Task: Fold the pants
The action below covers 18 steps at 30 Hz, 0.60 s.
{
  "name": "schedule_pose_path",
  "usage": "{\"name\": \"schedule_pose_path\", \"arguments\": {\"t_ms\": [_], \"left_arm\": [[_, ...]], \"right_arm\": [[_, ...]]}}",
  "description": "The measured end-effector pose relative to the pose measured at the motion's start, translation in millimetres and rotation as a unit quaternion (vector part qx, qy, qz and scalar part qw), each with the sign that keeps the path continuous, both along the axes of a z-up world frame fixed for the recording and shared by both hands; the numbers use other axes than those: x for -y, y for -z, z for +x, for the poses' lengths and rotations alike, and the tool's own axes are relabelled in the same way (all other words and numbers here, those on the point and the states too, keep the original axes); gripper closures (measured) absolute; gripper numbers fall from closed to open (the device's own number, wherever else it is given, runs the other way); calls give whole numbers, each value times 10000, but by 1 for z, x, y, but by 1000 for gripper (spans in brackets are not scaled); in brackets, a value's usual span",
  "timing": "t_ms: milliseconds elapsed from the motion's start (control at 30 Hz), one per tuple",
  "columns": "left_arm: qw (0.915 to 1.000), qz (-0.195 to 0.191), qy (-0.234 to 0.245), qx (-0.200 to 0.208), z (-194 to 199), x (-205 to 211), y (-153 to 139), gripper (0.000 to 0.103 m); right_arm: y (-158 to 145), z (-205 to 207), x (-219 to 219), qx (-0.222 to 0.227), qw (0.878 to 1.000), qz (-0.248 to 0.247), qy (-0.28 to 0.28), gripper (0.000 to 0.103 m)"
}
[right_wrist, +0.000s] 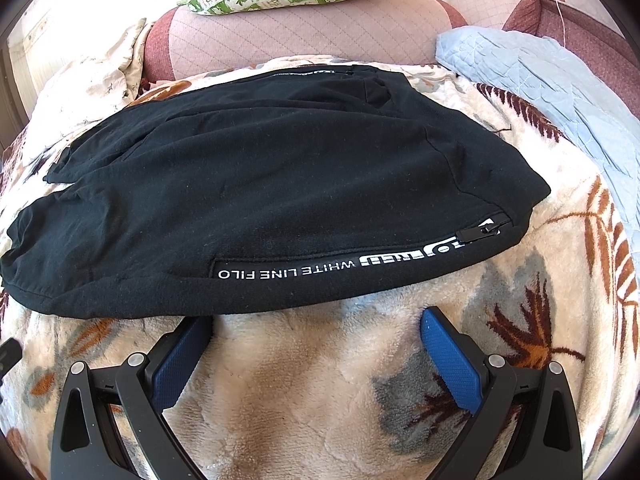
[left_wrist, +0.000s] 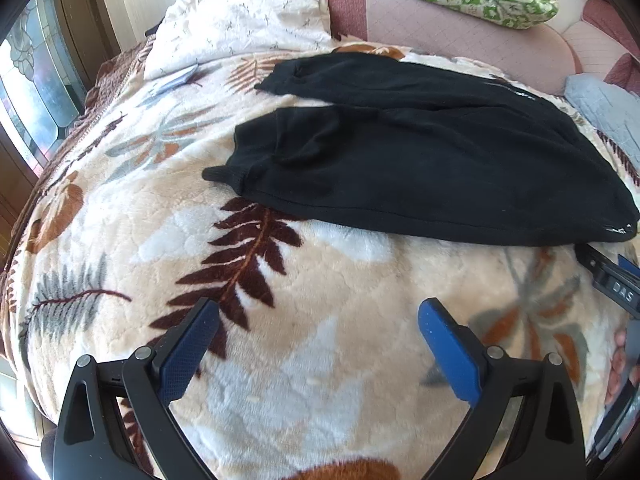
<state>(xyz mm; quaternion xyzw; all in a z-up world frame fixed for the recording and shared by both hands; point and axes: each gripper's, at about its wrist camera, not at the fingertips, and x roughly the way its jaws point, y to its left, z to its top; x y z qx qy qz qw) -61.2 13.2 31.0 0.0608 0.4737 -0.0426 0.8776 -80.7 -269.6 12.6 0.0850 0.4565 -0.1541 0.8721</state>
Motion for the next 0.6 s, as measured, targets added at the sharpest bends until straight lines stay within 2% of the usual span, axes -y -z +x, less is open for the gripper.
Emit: {"name": "schedule_pose_path", "arguments": {"t_ms": [233,400,600], "left_arm": [[9984,-277,158,469,-26,2,-38,4],[9963,-253,345,745,-38,13,-58,20],[9933,-216,523,1008,-51,23,-75,21]], "right_arm": [[-13,-9,-4,80,9998,-192,35,2],[-31,-31,-10,315,9992,-254,1,5],[-55,-47,-11,572,9976,-390,-69,9]]}}
